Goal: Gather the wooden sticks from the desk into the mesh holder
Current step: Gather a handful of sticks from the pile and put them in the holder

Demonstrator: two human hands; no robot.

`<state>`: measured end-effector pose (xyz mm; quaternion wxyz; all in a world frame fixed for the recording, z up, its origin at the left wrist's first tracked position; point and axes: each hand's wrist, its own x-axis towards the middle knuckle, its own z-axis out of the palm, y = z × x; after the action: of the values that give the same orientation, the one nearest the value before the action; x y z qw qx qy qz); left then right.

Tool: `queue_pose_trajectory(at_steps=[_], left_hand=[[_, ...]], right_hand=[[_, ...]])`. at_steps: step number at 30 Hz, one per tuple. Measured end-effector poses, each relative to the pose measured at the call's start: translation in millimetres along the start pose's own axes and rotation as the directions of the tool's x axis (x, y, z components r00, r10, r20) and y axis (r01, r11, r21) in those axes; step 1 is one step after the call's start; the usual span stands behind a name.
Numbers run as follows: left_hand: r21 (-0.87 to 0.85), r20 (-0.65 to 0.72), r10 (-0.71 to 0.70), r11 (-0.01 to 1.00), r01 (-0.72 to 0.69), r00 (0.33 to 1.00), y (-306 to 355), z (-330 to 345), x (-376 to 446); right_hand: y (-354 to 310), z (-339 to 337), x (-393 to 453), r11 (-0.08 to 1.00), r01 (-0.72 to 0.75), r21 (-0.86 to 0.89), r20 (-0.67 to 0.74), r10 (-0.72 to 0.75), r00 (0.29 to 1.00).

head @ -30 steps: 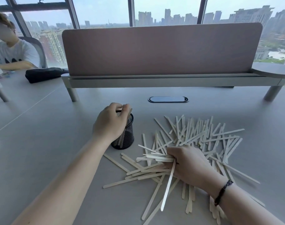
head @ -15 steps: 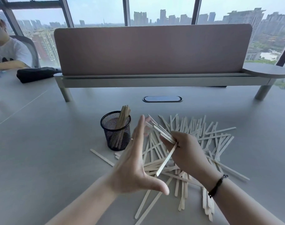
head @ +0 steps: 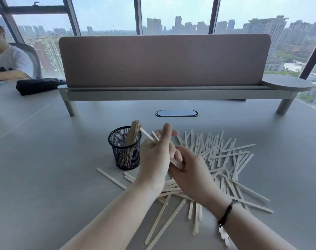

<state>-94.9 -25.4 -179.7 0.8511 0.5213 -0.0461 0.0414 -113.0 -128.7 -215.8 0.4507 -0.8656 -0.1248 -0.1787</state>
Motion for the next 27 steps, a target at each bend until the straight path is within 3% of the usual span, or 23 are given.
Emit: queue_pose_trajectory(at_steps=[2,6,11,13,18,23,25,27], left_hand=[[0.08,0.039,0.084,0.993,-0.087,0.996,5.4,8.5,-2.8],[0.309,0.168,0.233,0.91,-0.276,0.958,3.2,19.3,-2.0],[0.543,0.259,0.266,0.755,-0.367,0.929,-6.0,26.7,-0.4],[0.556,0.255,0.251,0.752,-0.353,0.934,-12.5,25.7,0.0],[0.584,0.242,0.178,0.758,-0.29,0.954,-33.8,15.4,-0.4],[0.535,0.415,0.083,0.783,-0.317,0.906,-43.8,7.0,-4.0],[0.49,0.409,0.05,0.83,-0.266,0.911,-42.2,5.7,-4.6],[0.435,0.321,0.043,0.881,-0.187,0.946,-34.9,5.5,-1.8]], right_hand=[[-5.1,1.9,2.8,0.992,-0.049,0.12,-0.03,0.053,0.998],[-9.9,-0.9,6.6,0.954,0.007,0.3,-0.068,0.014,0.998],[-0.6,-8.0,7.2,0.958,0.064,0.281,-0.037,-0.055,0.998],[8.0,-11.6,4.5,0.936,0.045,0.348,-0.023,-0.039,0.999],[20.3,-25.6,2.1,0.865,-0.09,0.493,0.238,-0.035,0.971],[30.7,-50.2,7.5,0.818,-0.274,0.505,0.529,-0.043,0.847],[34.0,-54.2,7.0,0.76,-0.33,0.56,0.567,-0.061,0.821],[37.9,-51.3,7.9,0.712,-0.338,0.615,0.534,-0.061,0.843]])
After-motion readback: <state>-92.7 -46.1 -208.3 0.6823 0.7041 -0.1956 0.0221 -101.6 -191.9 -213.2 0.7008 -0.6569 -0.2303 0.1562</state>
